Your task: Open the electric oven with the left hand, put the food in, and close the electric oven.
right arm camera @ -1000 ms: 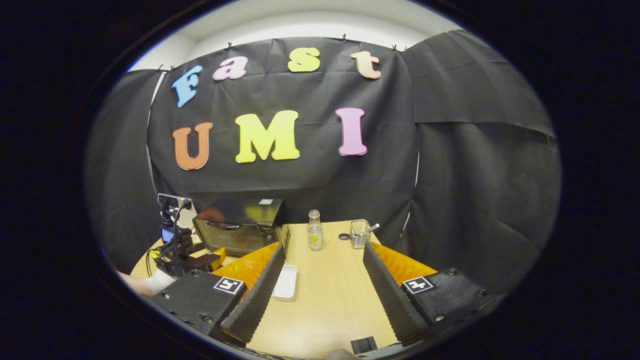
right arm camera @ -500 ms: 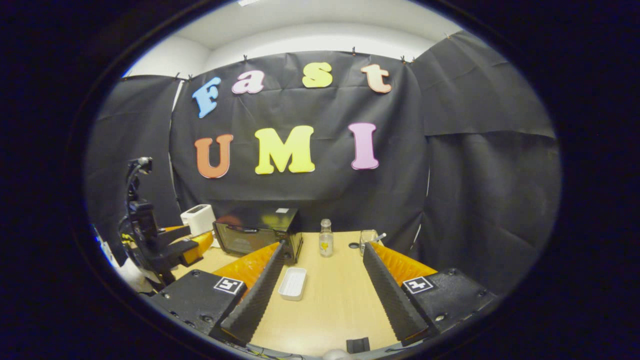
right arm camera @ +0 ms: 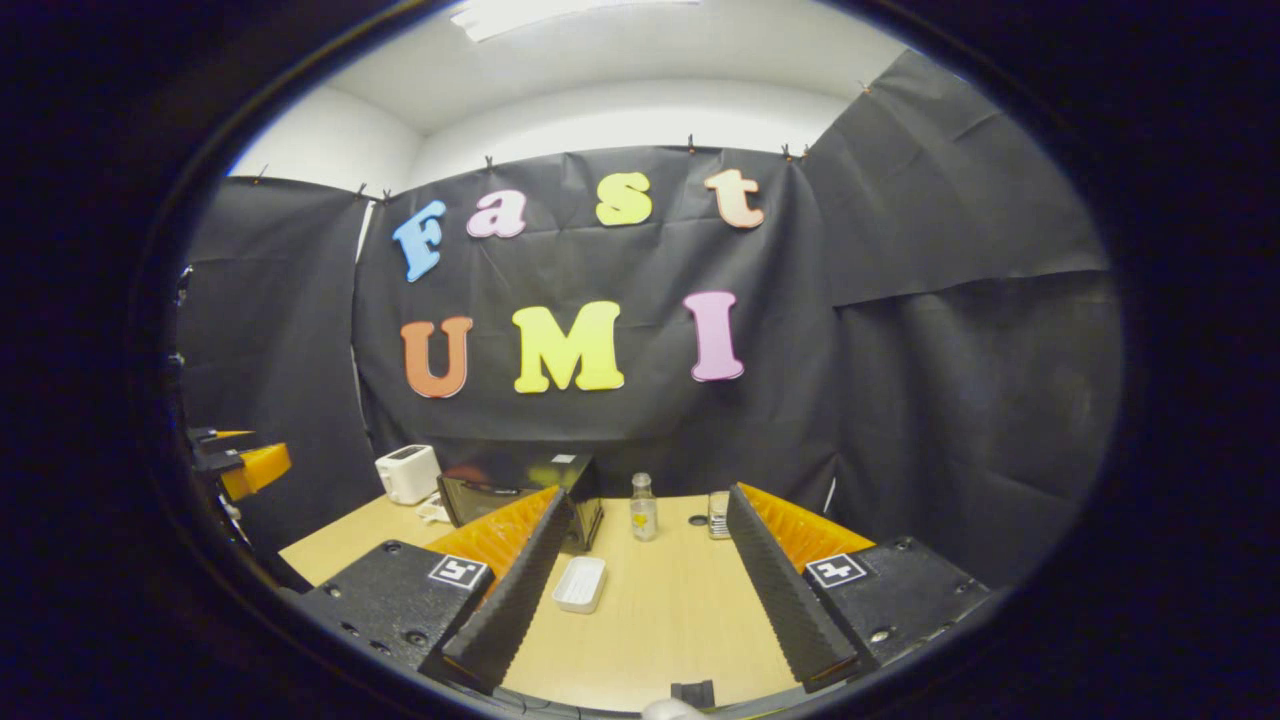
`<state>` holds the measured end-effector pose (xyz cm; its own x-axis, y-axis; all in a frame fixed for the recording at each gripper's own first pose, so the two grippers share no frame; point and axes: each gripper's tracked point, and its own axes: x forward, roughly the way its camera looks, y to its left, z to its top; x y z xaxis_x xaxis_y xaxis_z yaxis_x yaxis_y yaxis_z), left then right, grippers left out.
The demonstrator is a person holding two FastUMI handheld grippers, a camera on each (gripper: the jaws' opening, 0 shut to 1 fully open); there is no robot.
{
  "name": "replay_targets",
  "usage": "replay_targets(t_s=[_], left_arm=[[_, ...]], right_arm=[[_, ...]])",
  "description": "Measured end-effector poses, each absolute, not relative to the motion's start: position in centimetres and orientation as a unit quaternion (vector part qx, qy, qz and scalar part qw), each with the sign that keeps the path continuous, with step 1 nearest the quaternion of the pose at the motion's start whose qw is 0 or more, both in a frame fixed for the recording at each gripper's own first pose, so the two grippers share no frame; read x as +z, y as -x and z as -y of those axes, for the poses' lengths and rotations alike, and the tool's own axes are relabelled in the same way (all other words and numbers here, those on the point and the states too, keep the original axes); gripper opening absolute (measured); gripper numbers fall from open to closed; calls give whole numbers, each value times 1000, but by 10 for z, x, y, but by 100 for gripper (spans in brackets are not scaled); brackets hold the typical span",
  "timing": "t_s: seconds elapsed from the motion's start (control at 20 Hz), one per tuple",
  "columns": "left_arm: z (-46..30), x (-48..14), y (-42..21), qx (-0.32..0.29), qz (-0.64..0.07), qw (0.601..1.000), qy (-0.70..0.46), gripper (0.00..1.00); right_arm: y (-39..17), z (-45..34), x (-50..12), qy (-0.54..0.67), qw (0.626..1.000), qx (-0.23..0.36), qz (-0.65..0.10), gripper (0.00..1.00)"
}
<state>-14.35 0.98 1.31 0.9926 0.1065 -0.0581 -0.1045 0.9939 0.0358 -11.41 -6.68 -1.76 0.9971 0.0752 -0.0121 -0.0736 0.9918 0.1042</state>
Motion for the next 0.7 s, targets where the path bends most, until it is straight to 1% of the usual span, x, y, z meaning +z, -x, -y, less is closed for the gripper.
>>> replay_targets(t_s=[0.15,0.2,0.25,0.35,0.4,0.45,0.5,0.6,0.65,0.7], left_arm=[[-14,18,167,65,-30,997,-16,96],[-14,18,171,66,-31,997,-14,96],[-14,19,172,65,-28,997,-11,96],[-12,23,174,60,-20,998,-11,96],[-11,21,174,55,-25,998,-12,96],[-12,23,174,54,-21,998,-11,96],[-12,26,173,52,-16,999,-10,97],[-12,27,173,45,-16,999,-1,96],[-10,30,170,39,-12,999,2,96],[-12,32,169,38,-9,999,0,96]], right_arm=[[128,60,-20,-49,998,42,-2,100],[130,59,-23,-47,998,42,-3,96],[135,56,-24,-47,998,43,-3,100],[140,52,-26,-47,998,41,-6,100],[143,52,-28,-45,998,40,-8,96],[145,50,-25,-45,998,41,-4,100],[146,49,-24,-41,998,39,-4,96],[148,52,-23,-34,999,28,-5,96],[150,50,-19,-35,999,27,-1,100],[152,48,-18,-35,999,25,0,100]])
